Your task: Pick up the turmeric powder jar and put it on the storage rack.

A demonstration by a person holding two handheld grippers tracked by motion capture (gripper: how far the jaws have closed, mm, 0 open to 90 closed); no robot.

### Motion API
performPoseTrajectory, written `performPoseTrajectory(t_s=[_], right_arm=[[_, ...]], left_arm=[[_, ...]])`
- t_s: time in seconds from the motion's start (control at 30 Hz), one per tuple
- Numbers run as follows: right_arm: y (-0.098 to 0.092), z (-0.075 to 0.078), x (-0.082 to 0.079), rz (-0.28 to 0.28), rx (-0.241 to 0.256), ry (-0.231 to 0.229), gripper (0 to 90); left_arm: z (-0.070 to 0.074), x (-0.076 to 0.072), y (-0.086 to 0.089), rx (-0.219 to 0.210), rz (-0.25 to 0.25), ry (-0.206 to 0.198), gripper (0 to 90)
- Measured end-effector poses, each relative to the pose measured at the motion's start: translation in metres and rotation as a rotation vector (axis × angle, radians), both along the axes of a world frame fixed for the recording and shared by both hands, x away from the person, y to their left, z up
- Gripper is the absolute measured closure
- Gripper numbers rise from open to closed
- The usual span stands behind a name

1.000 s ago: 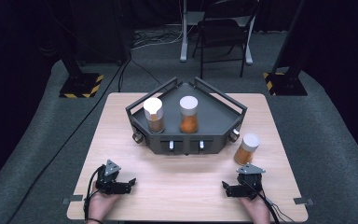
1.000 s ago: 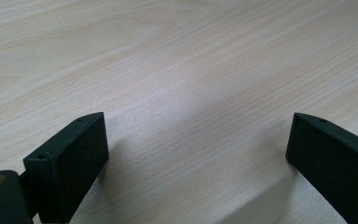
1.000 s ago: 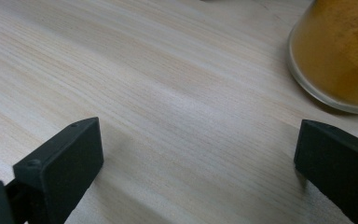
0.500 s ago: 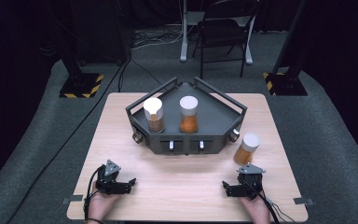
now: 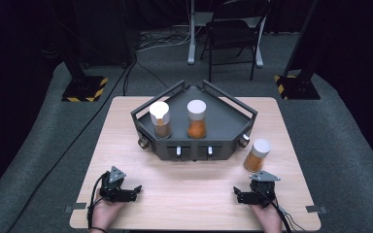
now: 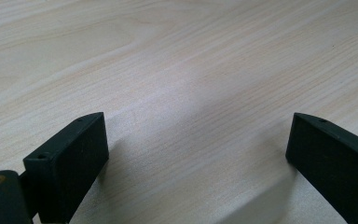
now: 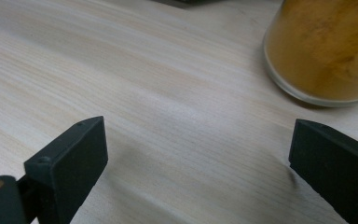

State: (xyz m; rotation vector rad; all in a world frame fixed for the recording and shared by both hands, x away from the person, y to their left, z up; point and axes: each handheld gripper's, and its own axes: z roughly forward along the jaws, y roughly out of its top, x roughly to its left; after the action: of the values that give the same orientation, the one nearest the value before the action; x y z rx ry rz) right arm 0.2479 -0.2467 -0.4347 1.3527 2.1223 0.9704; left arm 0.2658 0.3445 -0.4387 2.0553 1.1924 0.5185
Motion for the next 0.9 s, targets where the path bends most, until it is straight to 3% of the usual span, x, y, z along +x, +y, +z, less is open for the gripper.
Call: performPoseTrajectory(t_s=[0.4, 0.9], right_arm=[[-0.003, 0.006, -0.011, -0.042, 0.03, -0.08, 5.5], [-0.012, 0.016, -0.011, -0.091, 0.06, -0.122, 5.5]], left_arm=[[0.0, 0.0, 0.0, 0.001, 0.0, 0.001, 5.6], [0.0, 0.0, 0.0, 0.0, 0.0, 0.0, 5.6]])
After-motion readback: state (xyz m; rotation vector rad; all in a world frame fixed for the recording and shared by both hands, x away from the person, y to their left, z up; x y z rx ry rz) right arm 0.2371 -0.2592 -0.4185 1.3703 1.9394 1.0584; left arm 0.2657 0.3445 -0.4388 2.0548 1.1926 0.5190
